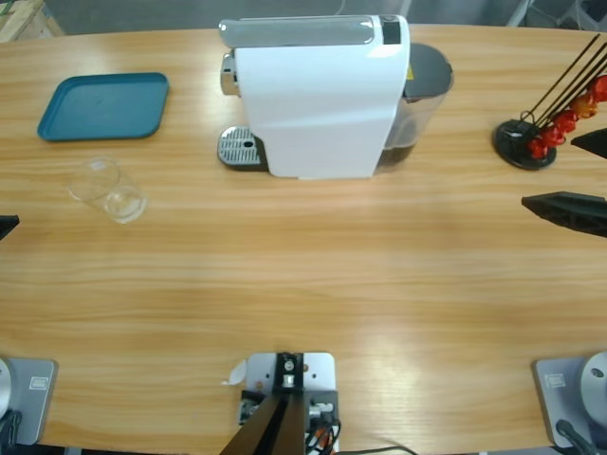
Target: Pour coffee
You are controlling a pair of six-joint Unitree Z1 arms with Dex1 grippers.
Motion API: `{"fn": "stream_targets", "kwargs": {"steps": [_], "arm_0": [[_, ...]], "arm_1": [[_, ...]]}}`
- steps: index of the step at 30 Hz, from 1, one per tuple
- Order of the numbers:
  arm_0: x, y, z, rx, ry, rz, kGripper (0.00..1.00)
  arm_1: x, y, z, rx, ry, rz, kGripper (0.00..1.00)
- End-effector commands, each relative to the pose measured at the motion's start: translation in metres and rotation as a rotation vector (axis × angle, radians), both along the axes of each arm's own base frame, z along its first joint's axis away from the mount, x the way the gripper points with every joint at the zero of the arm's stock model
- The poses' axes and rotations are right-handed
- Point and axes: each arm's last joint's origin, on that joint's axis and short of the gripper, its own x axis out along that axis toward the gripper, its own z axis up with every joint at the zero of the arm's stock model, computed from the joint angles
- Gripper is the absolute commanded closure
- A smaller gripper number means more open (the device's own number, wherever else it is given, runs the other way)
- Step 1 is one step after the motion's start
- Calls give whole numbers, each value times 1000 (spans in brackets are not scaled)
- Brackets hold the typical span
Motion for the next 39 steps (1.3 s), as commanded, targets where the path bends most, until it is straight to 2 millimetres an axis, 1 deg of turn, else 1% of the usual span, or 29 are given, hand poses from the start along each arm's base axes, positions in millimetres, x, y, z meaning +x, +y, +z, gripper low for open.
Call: {"fn": "stream_targets", "kwargs": {"steps": [1, 7, 11, 12, 14, 16, 18, 20, 24, 28, 31, 34, 35, 37, 38, 39], "arm_0": [[4, -2, -7, 14, 38, 7, 9], [4, -2, -7, 11, 34, 7, 9], [2, -2, -6, -12, 42, 14, 21], [3, -3, -3, -32, 47, 23, 18], [10, -7, 10, -61, 51, 24, 13], [25, -17, 27, -85, 71, 16, 9], [47, -30, 40, -91, 117, 3, 9], [71, -44, 50, -94, 153, 8, 13], [119, -70, 62, -130, 215, 49, 17], [155, -92, 72, -238, 287, 82, 25], [176, -107, 75, -293, 329, 52, 18], [195, -121, 69, -316, 398, -9, 19], [200, -126, 66, -320, 420, -30, 46], [206, -130, 61, -319, 445, -42, 185], [208, -132, 59, -316, 451, -40, 223], [210, -133, 57, -315, 456, -38, 225]], "arm_1": [[3, 0, -9, -19, 29, -32, 0], [4, 0, -9, -20, 31, -32, 0], [-3, -4, -8, -4, 9, -31, 4], [-3, -4, -8, -4, 9, -31, 4], [1, -2, -9, -12, 21, -31, 0], [5, 1, -9, -22, 37, -29, 0], [7, 2, -9, -26, 43, -29, 0], [6, 2, -9, -26, 43, -29, 0], [2, -1, -9, -15, 27, -29, 4], [1, -2, -9, -14, 24, -31, 9], [1, -2, -9, -13, 22, -31, 11], [-2, -4, -8, -9, 12, -34, 19], [-3, -5, -8, -8, 8, -35, 22], [-3, -5, -8, -6, 4, -37, 26], [-4, -6, -8, -4, 2, -37, 27], [-4, -6, -8, -5, 2, -37, 27]]}}
